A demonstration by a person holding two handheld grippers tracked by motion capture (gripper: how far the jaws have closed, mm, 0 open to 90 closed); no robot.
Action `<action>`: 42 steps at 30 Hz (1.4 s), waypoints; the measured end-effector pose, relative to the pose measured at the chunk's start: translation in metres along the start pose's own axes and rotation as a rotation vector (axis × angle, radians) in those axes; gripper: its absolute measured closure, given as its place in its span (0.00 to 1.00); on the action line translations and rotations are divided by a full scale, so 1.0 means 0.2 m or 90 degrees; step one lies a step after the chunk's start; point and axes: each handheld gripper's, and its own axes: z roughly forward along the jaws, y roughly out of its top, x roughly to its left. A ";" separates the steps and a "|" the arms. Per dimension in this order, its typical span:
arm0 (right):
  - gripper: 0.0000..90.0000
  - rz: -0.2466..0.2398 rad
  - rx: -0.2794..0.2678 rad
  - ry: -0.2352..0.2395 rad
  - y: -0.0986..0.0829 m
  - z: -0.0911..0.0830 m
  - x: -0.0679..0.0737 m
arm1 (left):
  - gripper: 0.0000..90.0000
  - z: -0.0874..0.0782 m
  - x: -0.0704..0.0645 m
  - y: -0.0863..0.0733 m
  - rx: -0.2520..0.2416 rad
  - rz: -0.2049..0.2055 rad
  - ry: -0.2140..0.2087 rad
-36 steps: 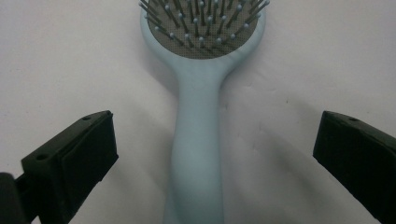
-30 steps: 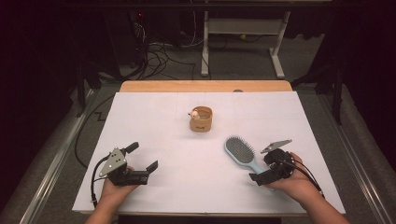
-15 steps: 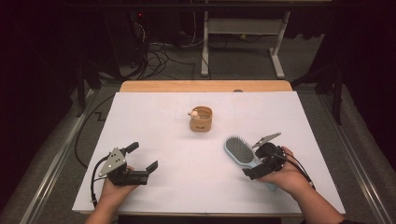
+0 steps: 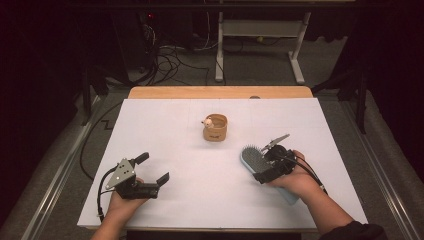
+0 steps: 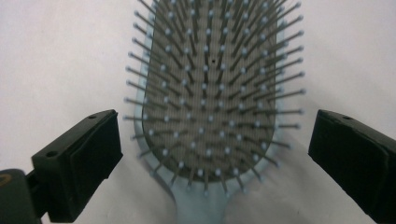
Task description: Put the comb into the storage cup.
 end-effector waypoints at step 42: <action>0.17 -0.010 0.038 -0.016 0.09 0.09 0.03 | 0.00 -0.01 0.00 0.00 -0.009 -0.002 0.001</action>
